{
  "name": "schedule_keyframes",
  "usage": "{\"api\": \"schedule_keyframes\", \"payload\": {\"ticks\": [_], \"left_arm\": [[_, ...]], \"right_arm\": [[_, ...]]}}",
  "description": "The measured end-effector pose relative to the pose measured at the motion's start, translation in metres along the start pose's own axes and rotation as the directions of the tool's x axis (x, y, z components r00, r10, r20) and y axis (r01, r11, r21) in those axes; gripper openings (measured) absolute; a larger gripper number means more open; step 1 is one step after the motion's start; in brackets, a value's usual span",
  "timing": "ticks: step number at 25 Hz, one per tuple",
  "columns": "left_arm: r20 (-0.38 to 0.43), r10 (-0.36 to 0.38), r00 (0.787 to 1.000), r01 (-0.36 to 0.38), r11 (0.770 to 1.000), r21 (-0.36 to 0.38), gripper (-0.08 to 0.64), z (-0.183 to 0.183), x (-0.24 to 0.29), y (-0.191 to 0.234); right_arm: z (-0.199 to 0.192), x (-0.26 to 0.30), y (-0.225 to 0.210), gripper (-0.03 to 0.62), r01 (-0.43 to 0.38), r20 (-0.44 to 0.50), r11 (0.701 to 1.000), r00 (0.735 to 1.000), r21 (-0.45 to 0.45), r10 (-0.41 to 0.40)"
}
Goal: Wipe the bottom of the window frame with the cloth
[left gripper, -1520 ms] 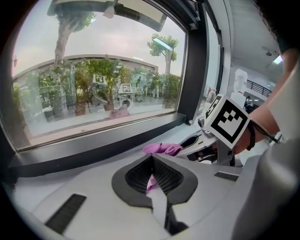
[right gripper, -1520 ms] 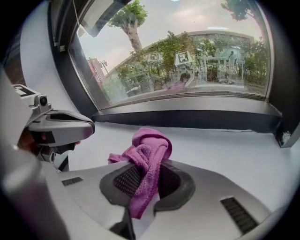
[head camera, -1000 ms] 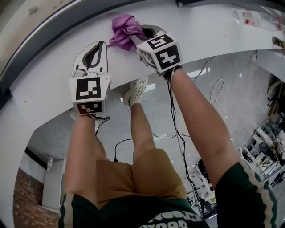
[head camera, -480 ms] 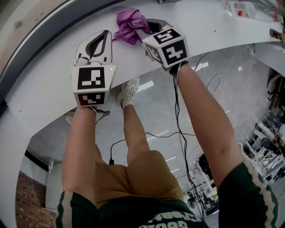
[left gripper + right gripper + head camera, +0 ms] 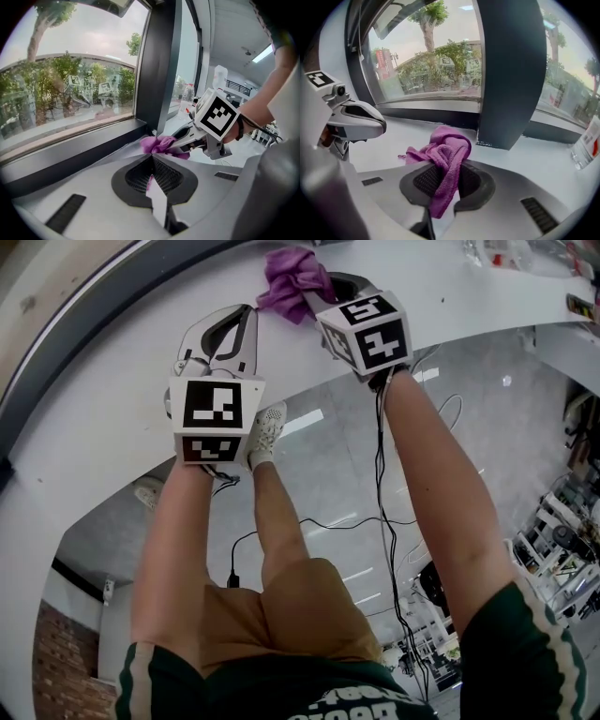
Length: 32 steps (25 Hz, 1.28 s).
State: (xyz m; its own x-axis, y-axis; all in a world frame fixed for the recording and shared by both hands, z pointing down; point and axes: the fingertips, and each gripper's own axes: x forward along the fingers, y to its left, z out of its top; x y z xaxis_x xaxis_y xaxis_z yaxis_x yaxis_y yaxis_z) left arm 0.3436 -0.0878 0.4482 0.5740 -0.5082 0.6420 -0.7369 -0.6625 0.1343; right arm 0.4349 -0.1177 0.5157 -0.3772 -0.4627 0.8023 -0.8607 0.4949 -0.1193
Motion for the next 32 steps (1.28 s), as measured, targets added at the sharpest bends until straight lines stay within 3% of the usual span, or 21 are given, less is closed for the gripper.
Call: {"api": "schedule_keyframes", "payload": {"ticks": [7, 15, 25, 32], "left_arm": [[-0.016, -0.008, 1.000, 0.008, 1.000, 0.005, 0.008, -0.007, -0.004, -0.005], [-0.026, -0.007, 1.000, 0.007, 1.000, 0.006, 0.008, -0.016, -0.009, -0.012], [-0.060, -0.056, 0.997, 0.056, 0.998, 0.002, 0.008, -0.042, -0.021, -0.043], [-0.062, -0.024, 0.998, 0.022, 1.000, -0.022, 0.008, -0.049, -0.034, -0.028]], "right_arm": [[-0.004, -0.006, 0.018, 0.077, 0.013, -0.017, 0.988, 1.000, -0.157, -0.016], [-0.031, -0.021, 0.027, 0.077, 0.011, -0.043, 0.983, 0.999, -0.182, -0.019], [-0.061, -0.041, 0.045, 0.077, 0.005, -0.083, 0.978, 0.996, -0.208, -0.022], [-0.066, -0.046, 0.051, 0.077, 0.026, -0.101, 0.971, 0.994, -0.238, -0.051]]}}
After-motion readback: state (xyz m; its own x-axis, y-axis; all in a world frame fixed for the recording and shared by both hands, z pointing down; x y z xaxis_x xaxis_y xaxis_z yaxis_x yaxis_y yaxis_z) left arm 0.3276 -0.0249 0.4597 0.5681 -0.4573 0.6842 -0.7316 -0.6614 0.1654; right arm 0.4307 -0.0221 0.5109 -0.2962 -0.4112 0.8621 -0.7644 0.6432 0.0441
